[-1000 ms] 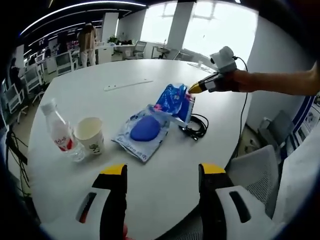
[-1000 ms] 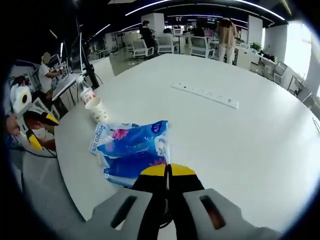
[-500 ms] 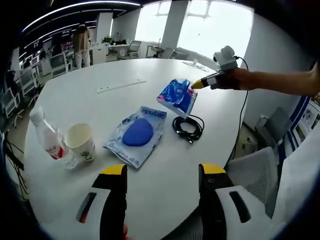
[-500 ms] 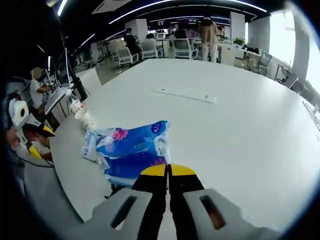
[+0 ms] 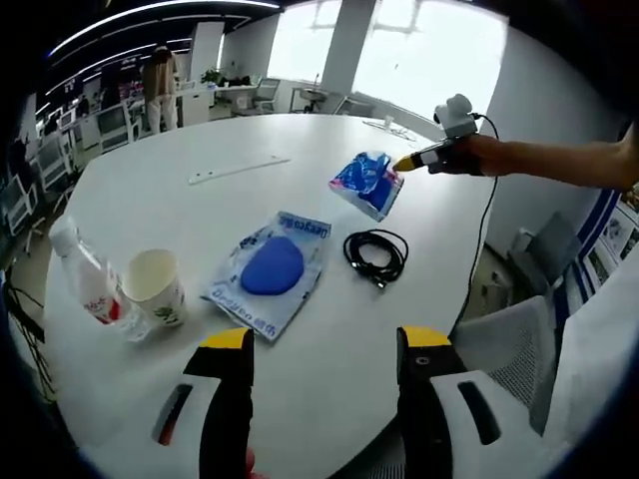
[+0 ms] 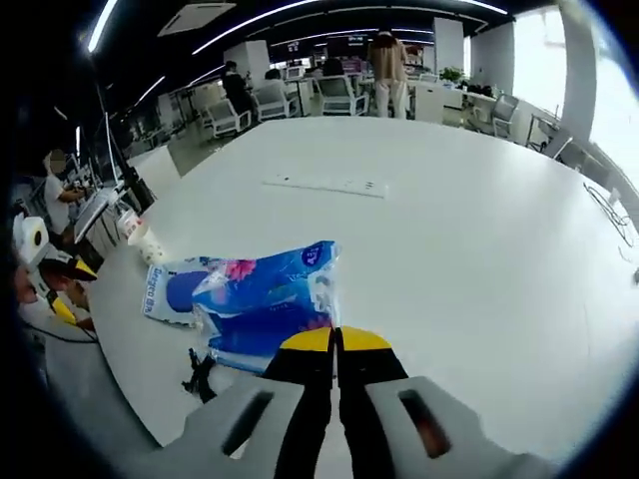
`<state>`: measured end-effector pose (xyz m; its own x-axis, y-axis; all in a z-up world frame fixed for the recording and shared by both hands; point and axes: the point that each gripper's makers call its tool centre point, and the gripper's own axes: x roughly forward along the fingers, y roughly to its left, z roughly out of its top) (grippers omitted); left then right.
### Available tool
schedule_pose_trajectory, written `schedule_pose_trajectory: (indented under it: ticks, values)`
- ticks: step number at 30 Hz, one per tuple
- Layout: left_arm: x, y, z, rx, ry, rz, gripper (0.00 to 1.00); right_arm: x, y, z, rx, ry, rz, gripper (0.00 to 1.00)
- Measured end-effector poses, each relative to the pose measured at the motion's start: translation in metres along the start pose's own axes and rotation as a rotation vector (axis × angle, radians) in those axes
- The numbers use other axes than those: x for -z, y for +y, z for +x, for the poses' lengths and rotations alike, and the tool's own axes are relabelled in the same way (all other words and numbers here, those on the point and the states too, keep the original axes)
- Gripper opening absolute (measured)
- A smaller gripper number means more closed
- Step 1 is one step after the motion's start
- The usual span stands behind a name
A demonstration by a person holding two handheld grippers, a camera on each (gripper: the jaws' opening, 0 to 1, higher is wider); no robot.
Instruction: Arrange the tabletop items into an orderly group along one side of the table until the central work area is clear of visible clutter.
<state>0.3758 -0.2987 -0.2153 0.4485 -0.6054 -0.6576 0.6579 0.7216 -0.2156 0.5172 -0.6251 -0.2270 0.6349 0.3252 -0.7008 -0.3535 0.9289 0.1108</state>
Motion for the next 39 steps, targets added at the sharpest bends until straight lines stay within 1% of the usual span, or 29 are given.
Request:
schedule_pose_trajectory:
  ticks: [5, 12, 20, 26, 33, 36, 39]
  values:
    - [0.000, 0.000, 0.002, -0.003, 0.005, -0.004, 0.58, 0.005, -0.001, 0.000, 0.005, 0.009, 0.018, 0.00]
    - [0.002, 0.002, 0.001, -0.014, 0.012, -0.015, 0.58, 0.009, 0.000, 0.004, 0.002, 0.024, 0.019, 0.00]
    - [0.005, 0.004, -0.001, -0.026, 0.020, -0.025, 0.58, 0.009, -0.005, 0.017, 0.015, 0.035, 0.063, 0.00]
    - [0.008, 0.009, -0.005, -0.043, 0.025, -0.038, 0.58, 0.016, -0.008, 0.030, 0.030, 0.047, 0.111, 0.00]
    - [0.013, 0.013, -0.011, -0.063, 0.034, -0.051, 0.58, 0.028, -0.010, 0.043, 0.047, 0.067, 0.160, 0.00]
    - [0.015, 0.014, -0.013, -0.069, 0.039, -0.056, 0.58, 0.033, -0.011, 0.048, 0.048, 0.070, 0.205, 0.00]
    - [0.017, 0.014, -0.014, -0.074, 0.044, -0.060, 0.58, 0.038, -0.010, 0.053, 0.051, 0.083, 0.210, 0.00]
